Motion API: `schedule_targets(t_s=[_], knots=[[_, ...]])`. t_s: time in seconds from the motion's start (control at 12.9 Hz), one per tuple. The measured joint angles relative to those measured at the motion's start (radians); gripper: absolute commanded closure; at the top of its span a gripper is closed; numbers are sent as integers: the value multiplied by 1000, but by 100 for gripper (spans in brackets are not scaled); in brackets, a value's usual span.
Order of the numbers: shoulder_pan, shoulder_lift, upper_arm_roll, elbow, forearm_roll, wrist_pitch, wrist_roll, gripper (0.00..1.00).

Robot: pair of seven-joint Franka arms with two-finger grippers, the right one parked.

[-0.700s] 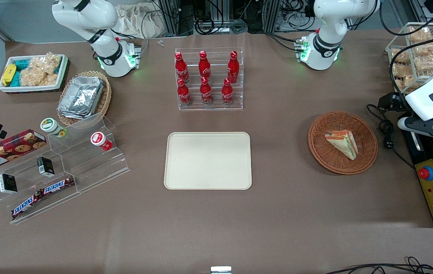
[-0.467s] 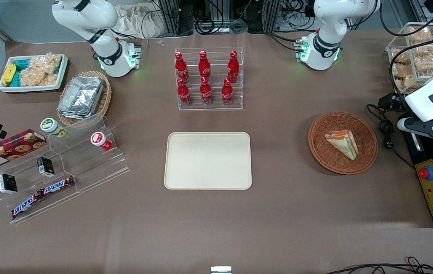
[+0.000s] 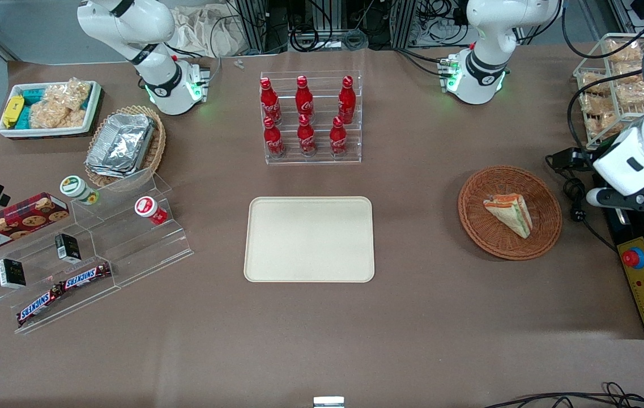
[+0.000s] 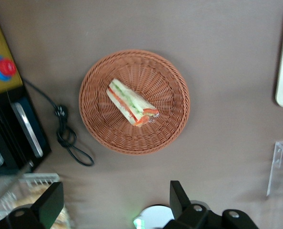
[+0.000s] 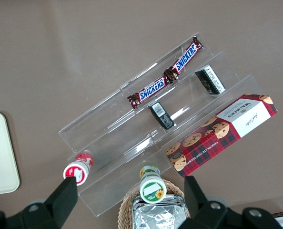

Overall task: Place sandwich from basket to tray
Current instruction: 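Move the left gripper over the wrapped sandwich in the wicker basket, then lower the open left gripper onto the sandwich and close on it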

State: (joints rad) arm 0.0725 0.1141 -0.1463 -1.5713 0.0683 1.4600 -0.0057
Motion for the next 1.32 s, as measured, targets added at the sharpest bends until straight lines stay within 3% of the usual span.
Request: schedule_targets(t_s=[0.16, 0.62, 1.09, 1.32], knots=[[-1, 4, -2, -57, 0, 64, -200, 0], [-4, 13, -10, -365, 0, 472, -922, 1], [11, 68, 7, -589, 11, 708, -1234, 0], [14, 113, 9, -602, 110, 742, -1376, 0]])
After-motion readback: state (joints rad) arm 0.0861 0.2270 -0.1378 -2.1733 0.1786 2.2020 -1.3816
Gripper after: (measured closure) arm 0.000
